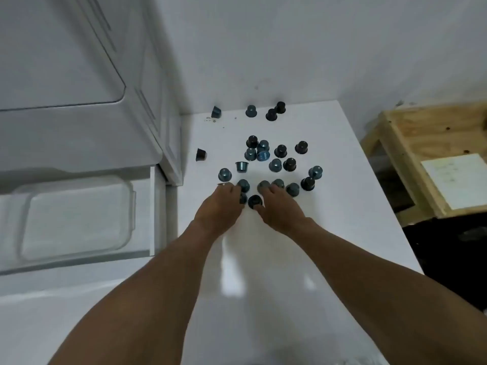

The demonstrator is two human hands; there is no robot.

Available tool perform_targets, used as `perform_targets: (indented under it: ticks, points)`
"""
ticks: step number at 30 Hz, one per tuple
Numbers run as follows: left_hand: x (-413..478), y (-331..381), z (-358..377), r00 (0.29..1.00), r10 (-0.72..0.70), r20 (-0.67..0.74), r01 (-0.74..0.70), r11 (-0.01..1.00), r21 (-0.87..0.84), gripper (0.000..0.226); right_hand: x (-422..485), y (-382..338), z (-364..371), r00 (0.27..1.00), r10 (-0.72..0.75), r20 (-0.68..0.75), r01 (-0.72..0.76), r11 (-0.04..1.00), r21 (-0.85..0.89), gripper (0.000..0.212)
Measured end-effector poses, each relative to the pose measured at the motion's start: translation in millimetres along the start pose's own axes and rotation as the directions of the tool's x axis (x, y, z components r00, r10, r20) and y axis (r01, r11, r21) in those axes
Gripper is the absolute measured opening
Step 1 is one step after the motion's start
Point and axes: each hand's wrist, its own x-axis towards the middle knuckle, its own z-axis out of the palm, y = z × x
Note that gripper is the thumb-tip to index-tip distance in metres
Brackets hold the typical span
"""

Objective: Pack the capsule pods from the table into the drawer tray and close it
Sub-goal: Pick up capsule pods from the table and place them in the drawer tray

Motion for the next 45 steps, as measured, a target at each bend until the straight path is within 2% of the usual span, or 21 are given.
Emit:
perform_targets:
  ticks: [1, 3, 10, 13, 16, 20, 27, 32, 36, 38, 41, 45]
  points:
    - [4, -2, 3, 0.997, 0.079, 0.020, -0.081, 0.991, 0.103, 0.030, 4, 1, 3, 1.000, 0.017, 0.010, -0.017, 1.000, 0.006, 0.043]
    - [12, -10, 16, 0.988, 0.143, 0.053, -0.149, 0.978, 0.142, 0.032, 10, 4, 9, 1.000, 0.022, 0.007, -0.022, 0.999, 0.029, 0.044]
    - [27, -27, 45, 0.984, 0.163, 0.077, -0.176, 0.963, 0.205, 0.035, 24, 7, 23, 1.000, -0.008, 0.022, 0.008, 1.000, 0.030, 0.036]
    - [27, -24, 44, 0.987, 0.151, 0.053, -0.159, 0.968, 0.197, 0.028, 24, 7, 26, 1.000, -0.012, 0.010, 0.011, 1.000, 0.029, 0.027]
    - [26, -20, 42, 0.993, 0.118, 0.017, -0.119, 0.987, 0.109, 0.022, 23, 7, 26, 1.000, 0.002, 0.007, -0.002, 0.999, 0.036, 0.025]
    - [17, -6, 30, 0.997, 0.031, -0.064, -0.033, 0.999, -0.038, 0.022, 15, 7, 20, 1.000, 0.002, -0.020, -0.001, 0.999, 0.034, 0.021]
    - [-20, 26, -20, 0.987, -0.138, -0.082, 0.129, 0.985, -0.113, 0.022, -15, 1, -18, 0.997, 0.029, -0.067, -0.024, 0.997, 0.075, 0.022]
    - [-65, 43, -59, 0.952, -0.169, -0.255, 0.142, 0.982, -0.124, 0.023, -42, -21, -56, 0.992, -0.080, -0.096, 0.082, 0.996, 0.018, 0.013]
    - [-118, 52, -88, 0.888, -0.168, -0.429, 0.118, 0.983, -0.141, 0.020, -68, -47, -80, 0.945, -0.262, -0.193, 0.259, 0.965, -0.043, 0.022]
    - [-144, 53, -105, 0.842, -0.205, -0.499, 0.161, 0.978, -0.131, 0.016, -77, -68, -93, 0.918, -0.322, -0.230, 0.316, 0.947, -0.061, 0.023]
    - [-185, 49, -134, 0.773, -0.270, -0.574, 0.253, 0.961, -0.112, 0.014, -92, -107, -110, 0.886, -0.389, -0.253, 0.387, 0.920, -0.059, 0.013]
    - [-230, 32, -162, 0.731, -0.290, -0.618, 0.360, 0.933, -0.012, 0.022, -107, -160, -120, 0.809, -0.513, -0.288, 0.500, 0.857, -0.122, 0.003]
